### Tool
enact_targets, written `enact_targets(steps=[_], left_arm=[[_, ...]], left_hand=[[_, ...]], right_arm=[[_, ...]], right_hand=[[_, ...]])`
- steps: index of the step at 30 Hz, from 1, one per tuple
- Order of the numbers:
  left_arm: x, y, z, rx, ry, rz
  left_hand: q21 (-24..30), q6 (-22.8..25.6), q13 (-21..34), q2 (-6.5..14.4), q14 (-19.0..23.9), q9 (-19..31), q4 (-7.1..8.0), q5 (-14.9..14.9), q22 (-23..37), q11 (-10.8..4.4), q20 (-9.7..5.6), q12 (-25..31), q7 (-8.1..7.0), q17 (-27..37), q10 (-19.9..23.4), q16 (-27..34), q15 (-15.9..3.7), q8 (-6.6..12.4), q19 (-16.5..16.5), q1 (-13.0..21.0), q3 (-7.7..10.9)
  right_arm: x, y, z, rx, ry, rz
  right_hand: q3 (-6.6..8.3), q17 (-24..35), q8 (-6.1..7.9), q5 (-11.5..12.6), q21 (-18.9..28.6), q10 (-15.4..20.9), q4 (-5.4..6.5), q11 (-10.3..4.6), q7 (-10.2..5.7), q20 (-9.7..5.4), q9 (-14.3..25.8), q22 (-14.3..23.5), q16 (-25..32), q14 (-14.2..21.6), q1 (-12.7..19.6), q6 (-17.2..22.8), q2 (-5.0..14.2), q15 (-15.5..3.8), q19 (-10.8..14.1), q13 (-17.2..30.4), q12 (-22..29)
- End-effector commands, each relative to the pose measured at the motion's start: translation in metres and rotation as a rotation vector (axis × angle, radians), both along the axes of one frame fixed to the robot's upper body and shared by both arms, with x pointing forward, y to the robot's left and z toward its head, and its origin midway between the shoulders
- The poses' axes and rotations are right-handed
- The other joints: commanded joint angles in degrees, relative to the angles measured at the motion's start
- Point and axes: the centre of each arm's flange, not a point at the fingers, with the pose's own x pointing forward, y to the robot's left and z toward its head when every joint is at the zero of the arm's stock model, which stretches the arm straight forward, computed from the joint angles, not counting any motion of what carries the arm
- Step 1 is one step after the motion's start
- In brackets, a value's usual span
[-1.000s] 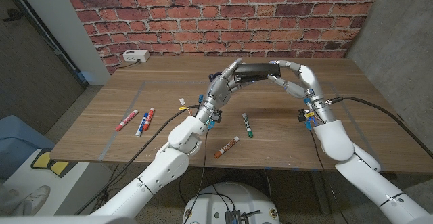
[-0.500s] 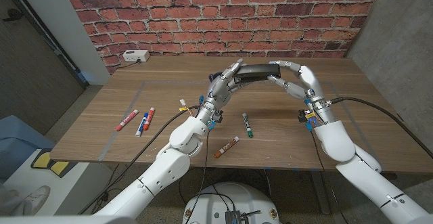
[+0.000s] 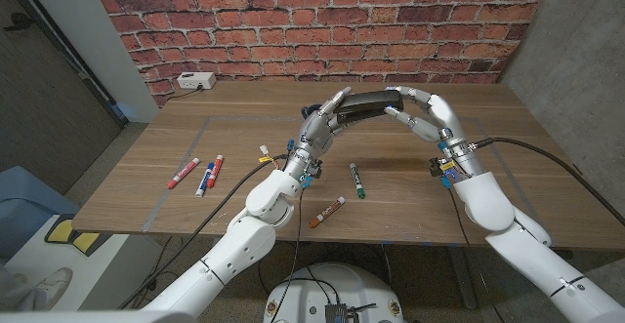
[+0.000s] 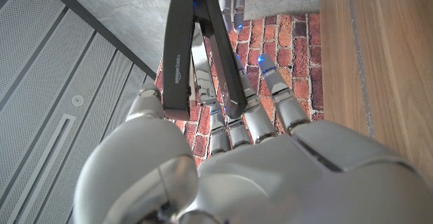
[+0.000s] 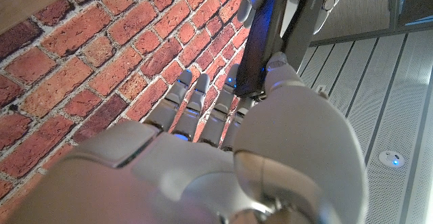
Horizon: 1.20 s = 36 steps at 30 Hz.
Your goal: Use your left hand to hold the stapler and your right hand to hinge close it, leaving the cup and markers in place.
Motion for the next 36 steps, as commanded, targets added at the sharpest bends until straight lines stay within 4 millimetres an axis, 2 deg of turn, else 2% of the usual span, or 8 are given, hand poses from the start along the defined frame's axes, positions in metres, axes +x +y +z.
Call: enact_targets(steps=[1, 5, 17, 19, 21, 22, 26, 36], left_arm=[[0.0049, 0.0049, -0.0051, -0.039, 0.031, -0.008], [0.0057, 0.0067, -0.0059, -0.047, 0.032, -0.008], [0.006, 0.0122, -0.0086, -0.067, 0.033, -0.002], [0.0062, 0.0125, -0.0094, -0.068, 0.035, -0.004], [0.0063, 0.0129, -0.0098, -0.069, 0.036, -0.003], [0.0063, 0.0131, -0.0098, -0.069, 0.036, -0.002], [0.0063, 0.0134, -0.0099, -0.07, 0.037, -0.001], [0.0068, 0.0113, -0.0105, -0.068, 0.037, -0.006]], left_hand=[[0.5, -0.6, 0.2, -0.1, 0.3, 0.2, 0.83, -0.1, 0.4, 0.27, -0.48, 0.3, 0.21, 0.2, 0.6, -0.1, -1.2, -0.38, -0.2, -1.1, -0.03], [0.6, -0.6, 0.3, -0.1, 0.5, 0.2, 0.99, -0.1, 0.5, 0.22, -0.53, 0.4, 0.25, 0.2, 0.8, -0.2, -1.08, -0.44, 0.0, -1.6, -0.12], [1.1, 0.3, 0.5, -0.4, 1.0, 0.2, 1.28, -0.2, 0.8, 0.42, -0.61, 0.5, 0.37, 0.3, 1.1, -0.3, -0.87, -0.38, 0.0, -2.6, -0.33], [1.1, 0.3, 0.6, -0.4, 0.9, 0.2, 1.32, -0.3, 0.9, 0.27, -0.64, 0.5, 0.33, 0.3, 1.1, -0.4, -0.92, -0.41, 0.1, -2.8, -0.38], [1.2, 0.3, 0.6, -0.5, 1.1, 0.2, 1.34, -0.3, 0.9, 0.39, -0.63, 0.5, 0.37, 0.3, 1.2, -0.4, -0.95, -0.44, 0.1, -3.0, -0.43], [1.2, 0.3, 0.6, -0.5, 1.0, 0.2, 1.35, -0.3, 0.9, 0.45, -0.61, 0.5, 0.36, 0.3, 1.2, -0.4, -0.96, -0.47, 0.1, -3.0, -0.44], [1.4, 0.2, 0.7, -0.7, 1.0, 0.2, 1.39, -0.3, 1.0, 0.26, -0.62, 0.5, 0.28, 0.3, 1.2, -0.5, -0.96, -0.57, 0.1, -3.3, -0.54], [1.6, 0.4, 0.8, -1.1, 1.0, 0.2, 1.51, -0.4, 1.2, 0.2, -0.6, 0.5, 0.29, 0.4, 1.1, -0.7, -0.87, -0.69, 0.1, -4.0, -0.78]], right_arm=[[0.0048, 0.006, 0.0004, -0.062, 0.038, 0.01], [0.0057, 0.0085, 0.0011, -0.09, 0.046, 0.013], [0.0072, 0.0131, 0.0025, -0.086, 0.047, 0.033], [0.0071, 0.0132, 0.0027, -0.077, 0.04, 0.032], [0.0069, 0.0133, 0.0032, -0.063, 0.035, 0.041], [0.0067, 0.0134, 0.0035, -0.059, 0.034, 0.042], [0.0064, 0.0136, 0.0035, -0.044, 0.028, 0.037], [0.0052, 0.0129, 0.0018, -0.038, 0.034, 0.022]], right_hand=[[-1.03, -0.5, -0.1, 0.0, -0.5, -3.5, -0.28, 1.1, -0.08, 0.96, -0.3, 0.2, -0.7, -1.3, -0.8, -3.3, -1.47, -9.26, -0.3, -0.9, -2.6], [-2.01, -1.2, 0.0, -0.1, -1.1, -7.3, -0.31, 1.22, -0.08, 1.43, -0.8, 0.1, -1.1, -2.9, -2.2, -6.3, -1.98, -8.58, -0.9, -1.7, -5.5], [-2.84, -1.9, 0.68, -0.2, -1.5, -7.6, -0.09, 1.29, -0.2, 1.67, -1.2, 0.1, -1.3, -3.6, -3.6, -6.9, -2.3, -8.35, -1.4, -2.3, -6.8], [-2.54, -2.1, 1.34, -0.1, -1.6, -6.2, -0.27, 0.31, -0.77, 1.15, -1.4, 0.1, -1.1, -3.4, -3.4, -5.7, -1.48, -8.76, -1.5, -2.5, -6.8], [-1.8, -2.7, 3.16, -0.2, -1.7, -1.3, -1.03, -0.16, -1.83, 0.31, -1.9, 0.1, -0.6, -2.7, -2.3, -1.2, 0.24, -9.12, -1.3, -2.2, -5.7], [-1.12, -2.8, 3.92, -0.2, -2.0, 0.6, -1.39, -0.77, -2.38, -0.92, -2.1, 0.2, -0.5, -2.8, -1.6, 1.1, 1.58, -9.75, -1.9, -1.9, -5.2], [1.24, -2.2, 6.06, -0.2, -1.9, 8.9, -2.14, -1.53, -2.18, -2.8, -2.4, 0.3, 1.2, -1.0, 1.2, 8.2, 4.01, -10.35, -1.5, 0.3, -1.6], [2.82, -1.5, 5.81, 0.1, -1.6, 12.0, -1.8, -2.09, -2.14, -3.78, -2.3, 0.4, 2.0, 0.6, 2.8, 9.8, 4.53, -10.73, -1.1, 2.5, 1.3]])
